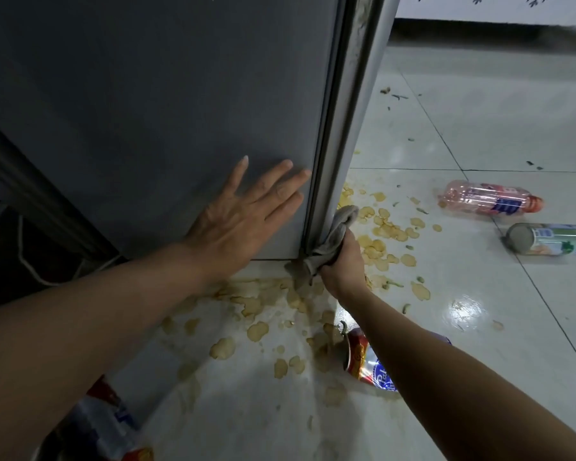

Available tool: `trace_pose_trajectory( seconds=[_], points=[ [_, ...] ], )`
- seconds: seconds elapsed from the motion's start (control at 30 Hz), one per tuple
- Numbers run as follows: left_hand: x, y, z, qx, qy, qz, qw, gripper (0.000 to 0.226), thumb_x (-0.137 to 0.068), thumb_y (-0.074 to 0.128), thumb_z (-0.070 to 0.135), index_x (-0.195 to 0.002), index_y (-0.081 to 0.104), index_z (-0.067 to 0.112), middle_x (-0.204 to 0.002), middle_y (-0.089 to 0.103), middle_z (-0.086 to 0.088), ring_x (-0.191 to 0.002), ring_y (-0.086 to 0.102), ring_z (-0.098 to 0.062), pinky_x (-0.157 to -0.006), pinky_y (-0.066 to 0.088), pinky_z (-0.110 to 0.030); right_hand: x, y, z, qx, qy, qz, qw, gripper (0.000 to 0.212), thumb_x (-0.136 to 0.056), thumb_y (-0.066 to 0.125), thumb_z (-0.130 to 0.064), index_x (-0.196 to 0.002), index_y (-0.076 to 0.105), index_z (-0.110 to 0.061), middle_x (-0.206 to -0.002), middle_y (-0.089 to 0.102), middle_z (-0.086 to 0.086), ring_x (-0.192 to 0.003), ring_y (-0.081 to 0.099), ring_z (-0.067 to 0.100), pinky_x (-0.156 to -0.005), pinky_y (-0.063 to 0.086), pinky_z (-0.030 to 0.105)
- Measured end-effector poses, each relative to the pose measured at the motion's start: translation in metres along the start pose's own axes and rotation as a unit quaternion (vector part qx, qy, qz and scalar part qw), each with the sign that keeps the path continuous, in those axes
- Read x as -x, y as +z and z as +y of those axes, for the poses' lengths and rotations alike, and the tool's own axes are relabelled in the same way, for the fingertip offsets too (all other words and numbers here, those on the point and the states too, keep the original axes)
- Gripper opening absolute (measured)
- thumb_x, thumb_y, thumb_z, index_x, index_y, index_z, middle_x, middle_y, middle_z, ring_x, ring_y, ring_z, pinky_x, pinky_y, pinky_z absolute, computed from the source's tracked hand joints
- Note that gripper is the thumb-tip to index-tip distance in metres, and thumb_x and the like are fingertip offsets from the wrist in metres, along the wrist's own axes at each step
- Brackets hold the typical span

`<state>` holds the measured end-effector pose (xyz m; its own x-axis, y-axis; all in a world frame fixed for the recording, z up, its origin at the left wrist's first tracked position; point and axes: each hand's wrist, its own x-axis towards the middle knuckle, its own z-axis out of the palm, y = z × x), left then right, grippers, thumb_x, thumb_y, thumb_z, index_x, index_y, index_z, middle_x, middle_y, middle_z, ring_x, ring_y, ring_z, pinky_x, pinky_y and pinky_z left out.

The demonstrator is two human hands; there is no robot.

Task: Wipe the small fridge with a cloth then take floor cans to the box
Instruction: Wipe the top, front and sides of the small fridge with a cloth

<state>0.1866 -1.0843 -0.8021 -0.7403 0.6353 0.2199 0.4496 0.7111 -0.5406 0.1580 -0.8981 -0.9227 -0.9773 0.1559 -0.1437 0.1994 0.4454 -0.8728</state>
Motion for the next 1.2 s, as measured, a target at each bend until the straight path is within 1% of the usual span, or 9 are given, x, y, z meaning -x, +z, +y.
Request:
trace_pose_trajectory(
  seconds=[0.07,0.17,0.33,0.47,0.53,0.67,0.83,0.97,1.2],
  points=[
    [-0.003,0.007,-0.004,-0.031,0.007,0.02,0.999,0.068,-0.08,0.036,0.007,-0.146,0.018,0.012,-0.157,0.0,-0.007,-0.145,0.007,-0.026,-0.11,0.0,-0.056,-0.006,0.003,0.004,0.074,-0.016,0.011,0.997,0.069,-0.067,0.075,-0.006,-0.127,0.042,-0.009,-0.122,0.05,0.01,-0.113,0.047,0.026,-0.096,0.043,0.038],
    [-0.005,0.019,-0.008,-0.078,0.002,0.028,0.997,0.072,-0.084,0.048,0.012,-0.146,0.012,0.013,-0.156,-0.008,-0.006,-0.145,0.006,-0.024,-0.107,0.005,-0.056,-0.011,0.016,0.004,0.089,0.003,0.005,0.996,0.072,-0.071,0.079,-0.022,-0.127,0.037,-0.003,-0.123,0.047,0.014,-0.113,0.044,0.029,-0.099,0.041,0.041],
    [-0.007,0.025,-0.012,-0.13,0.004,0.014,0.991,0.081,-0.082,0.058,0.024,-0.147,0.01,0.012,-0.157,-0.008,-0.008,-0.143,0.001,-0.025,-0.105,0.006,-0.059,-0.012,0.027,0.002,0.079,0.01,0.03,0.996,0.066,-0.075,0.076,-0.023,-0.123,0.038,0.0,-0.12,0.051,0.018,-0.11,0.048,0.033,-0.095,0.045,0.045],
    [-0.006,0.015,-0.016,-0.154,0.018,0.006,0.988,0.074,-0.083,0.056,0.025,-0.145,0.016,0.015,-0.156,-0.006,-0.005,-0.142,0.004,-0.023,-0.106,0.005,-0.059,-0.009,0.022,-0.003,0.086,-0.029,0.052,0.994,0.059,-0.076,0.075,-0.025,-0.118,0.042,0.0,-0.112,0.056,0.017,-0.103,0.053,0.033,-0.087,0.049,0.046],
    [-0.006,0.009,-0.019,-0.153,0.031,-0.008,0.988,0.071,-0.085,0.051,0.023,-0.145,0.015,0.015,-0.155,-0.015,-0.003,-0.143,0.003,-0.022,-0.106,0.003,-0.059,-0.008,0.017,-0.008,0.083,-0.048,0.055,0.994,0.055,-0.076,0.075,-0.024,-0.116,0.043,-0.002,-0.111,0.057,0.016,-0.102,0.054,0.032,-0.086,0.05,0.045],
    [-0.008,-0.004,-0.021,-0.133,0.035,-0.062,0.989,0.065,-0.087,0.027,0.015,-0.147,0.003,0.015,-0.144,-0.037,-0.006,-0.145,-0.007,-0.02,-0.103,-0.016,-0.057,-0.001,0.005,-0.025,0.068,-0.07,0.064,0.993,0.044,-0.076,0.073,-0.02,-0.107,0.047,-0.005,-0.099,0.061,0.014,-0.091,0.061,0.031,-0.077,0.054,0.044],
    [-0.007,-0.029,-0.029,-0.096,-0.008,-0.073,0.993,0.062,-0.089,0.027,0.014,-0.148,0.007,0.016,-0.155,-0.024,-0.003,-0.144,-0.009,-0.021,-0.11,-0.001,-0.059,0.007,-0.02,-0.075,0.015,-0.128,0.13,0.983,0.042,-0.072,0.075,-0.026,-0.097,0.049,-0.004,-0.091,0.062,0.013,-0.082,0.06,0.03,-0.072,0.052,0.047],
    [-0.013,-0.057,-0.041,-0.068,-0.036,-0.097,0.992,0.065,-0.085,0.016,0.011,-0.148,0.002,0.015,-0.152,-0.028,-0.003,-0.143,-0.016,-0.024,-0.11,-0.006,-0.059,0.016,-0.039,-0.115,0.012,-0.169,0.169,0.971,0.043,-0.072,0.074,-0.029,-0.096,0.049,-0.003,-0.089,0.062,0.013,-0.082,0.059,0.031,-0.073,0.051,0.049],
    [-0.025,-0.109,-0.067,-0.032,-0.089,-0.075,0.993,0.063,-0.092,0.028,0.009,-0.148,0.0,0.014,-0.155,-0.022,0.0,-0.144,-0.011,-0.02,-0.111,-0.004,-0.058,0.026,-0.073,-0.182,-0.01,-0.209,0.205,0.956,0.038,-0.073,0.075,-0.025,-0.097,0.051,-0.007,-0.091,0.063,0.008,-0.082,0.062,0.026,-0.074,0.055,0.043]
  ],
)
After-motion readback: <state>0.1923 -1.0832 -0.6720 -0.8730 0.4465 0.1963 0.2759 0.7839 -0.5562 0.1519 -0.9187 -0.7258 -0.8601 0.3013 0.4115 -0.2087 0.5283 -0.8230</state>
